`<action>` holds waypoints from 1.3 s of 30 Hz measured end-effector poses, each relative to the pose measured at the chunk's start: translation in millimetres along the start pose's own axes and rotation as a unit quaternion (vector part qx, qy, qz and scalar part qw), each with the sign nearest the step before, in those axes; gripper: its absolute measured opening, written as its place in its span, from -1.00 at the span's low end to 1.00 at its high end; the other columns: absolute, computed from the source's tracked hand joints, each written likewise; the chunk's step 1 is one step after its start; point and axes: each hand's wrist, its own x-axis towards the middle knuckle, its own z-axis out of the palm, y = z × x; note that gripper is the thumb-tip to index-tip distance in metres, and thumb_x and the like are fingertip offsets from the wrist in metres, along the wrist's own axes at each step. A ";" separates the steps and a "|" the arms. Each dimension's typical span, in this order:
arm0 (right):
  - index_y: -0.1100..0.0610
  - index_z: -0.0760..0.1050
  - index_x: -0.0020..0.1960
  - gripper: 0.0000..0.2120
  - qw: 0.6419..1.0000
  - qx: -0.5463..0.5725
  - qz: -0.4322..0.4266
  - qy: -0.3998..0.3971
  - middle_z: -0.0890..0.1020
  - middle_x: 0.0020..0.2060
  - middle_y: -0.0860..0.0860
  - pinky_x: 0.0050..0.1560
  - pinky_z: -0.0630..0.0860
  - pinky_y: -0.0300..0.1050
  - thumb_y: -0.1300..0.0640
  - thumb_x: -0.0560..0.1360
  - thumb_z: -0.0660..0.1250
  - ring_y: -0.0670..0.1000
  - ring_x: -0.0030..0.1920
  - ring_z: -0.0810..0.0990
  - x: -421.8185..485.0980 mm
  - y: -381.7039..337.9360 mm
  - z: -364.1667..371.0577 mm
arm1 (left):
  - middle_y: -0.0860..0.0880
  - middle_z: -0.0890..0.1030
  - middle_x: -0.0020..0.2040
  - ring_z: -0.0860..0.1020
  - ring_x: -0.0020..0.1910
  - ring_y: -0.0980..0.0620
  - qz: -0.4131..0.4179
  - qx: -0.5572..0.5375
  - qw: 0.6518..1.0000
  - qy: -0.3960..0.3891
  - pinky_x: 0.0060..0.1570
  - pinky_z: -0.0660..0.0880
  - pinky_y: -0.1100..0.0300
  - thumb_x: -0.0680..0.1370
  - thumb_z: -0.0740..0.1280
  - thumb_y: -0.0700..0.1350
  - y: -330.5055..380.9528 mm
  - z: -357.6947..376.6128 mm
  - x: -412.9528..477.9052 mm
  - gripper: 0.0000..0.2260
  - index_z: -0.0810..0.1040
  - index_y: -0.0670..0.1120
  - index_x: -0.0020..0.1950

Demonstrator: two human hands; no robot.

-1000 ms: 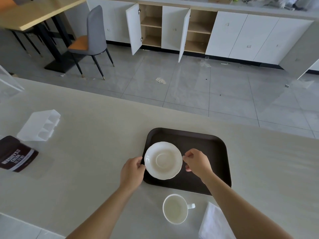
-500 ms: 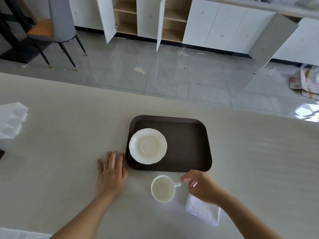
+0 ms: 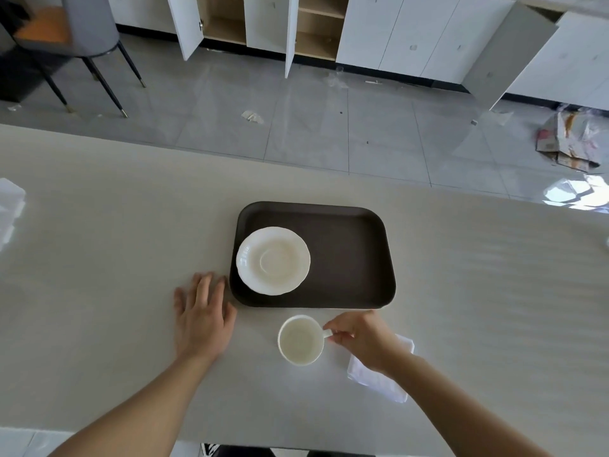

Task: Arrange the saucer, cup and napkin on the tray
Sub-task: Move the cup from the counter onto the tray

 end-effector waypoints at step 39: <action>-0.44 0.59 -0.25 -0.55 0.935 0.177 0.207 0.228 0.68 -0.26 -0.21 -0.11 0.63 0.07 0.16 0.50 0.44 0.04 -0.19 0.63 48.1 28.5 -15.7 | -0.20 0.48 0.39 0.38 0.46 -0.22 0.017 -0.004 0.998 0.059 0.44 0.18 -0.34 0.51 0.15 -0.05 -5.8 14.8 1.9 -0.56 0.53 -0.15 0.33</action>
